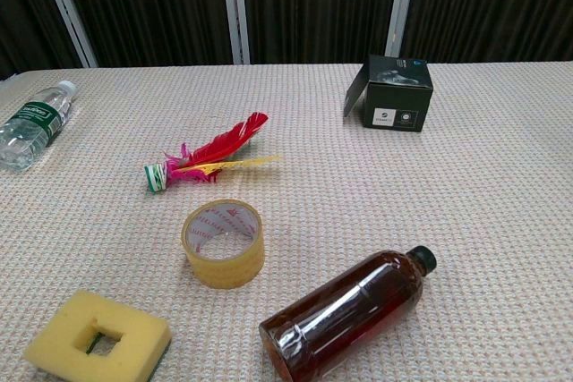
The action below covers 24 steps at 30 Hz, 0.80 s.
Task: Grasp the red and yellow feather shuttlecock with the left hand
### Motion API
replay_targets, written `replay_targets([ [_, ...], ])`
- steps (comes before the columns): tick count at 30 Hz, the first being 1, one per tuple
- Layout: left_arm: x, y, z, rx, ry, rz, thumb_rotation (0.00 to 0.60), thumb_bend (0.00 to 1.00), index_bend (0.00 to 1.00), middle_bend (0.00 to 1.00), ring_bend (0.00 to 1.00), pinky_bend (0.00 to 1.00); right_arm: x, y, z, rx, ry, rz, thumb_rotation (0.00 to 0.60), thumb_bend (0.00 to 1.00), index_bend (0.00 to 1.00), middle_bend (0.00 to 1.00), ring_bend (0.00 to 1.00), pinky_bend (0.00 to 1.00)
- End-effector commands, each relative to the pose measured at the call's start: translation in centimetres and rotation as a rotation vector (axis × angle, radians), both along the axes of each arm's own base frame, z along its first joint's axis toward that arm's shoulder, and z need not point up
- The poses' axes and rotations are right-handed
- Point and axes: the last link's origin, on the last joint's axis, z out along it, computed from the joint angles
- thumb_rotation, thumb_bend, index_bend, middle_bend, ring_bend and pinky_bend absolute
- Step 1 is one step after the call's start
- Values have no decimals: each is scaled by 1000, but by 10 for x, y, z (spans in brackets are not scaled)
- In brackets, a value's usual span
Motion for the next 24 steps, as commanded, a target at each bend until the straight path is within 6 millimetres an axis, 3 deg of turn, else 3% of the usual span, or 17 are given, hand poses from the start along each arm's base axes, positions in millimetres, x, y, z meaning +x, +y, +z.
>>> replay_targets([
  [1,-1,5,-2,11,-14,-1,600,153,149,0,0,0,0,1,0,0,-3,2,600,2,0,0,0,0],
  [4,-1,15,-11,18,-15,-9,600,153,223,0,0,0,0,1,2,-4,-11,1,600,2,0,0,0,0],
  [11,16,48,-41,-24,-66,-30,600,198,267,0,0,0,2,4,8,-6,-37,15,600,2,0,0,0,0],
  [17,58,93,-87,36,-271,-110,600,395,389,0,0,0,2,2,5,49,-44,22,600,2,0,0,0,0],
  [24,91,129,-142,20,-356,-93,600,401,439,0,0,0,3,4,5,84,-69,52,600,3,0,0,0,0],
])
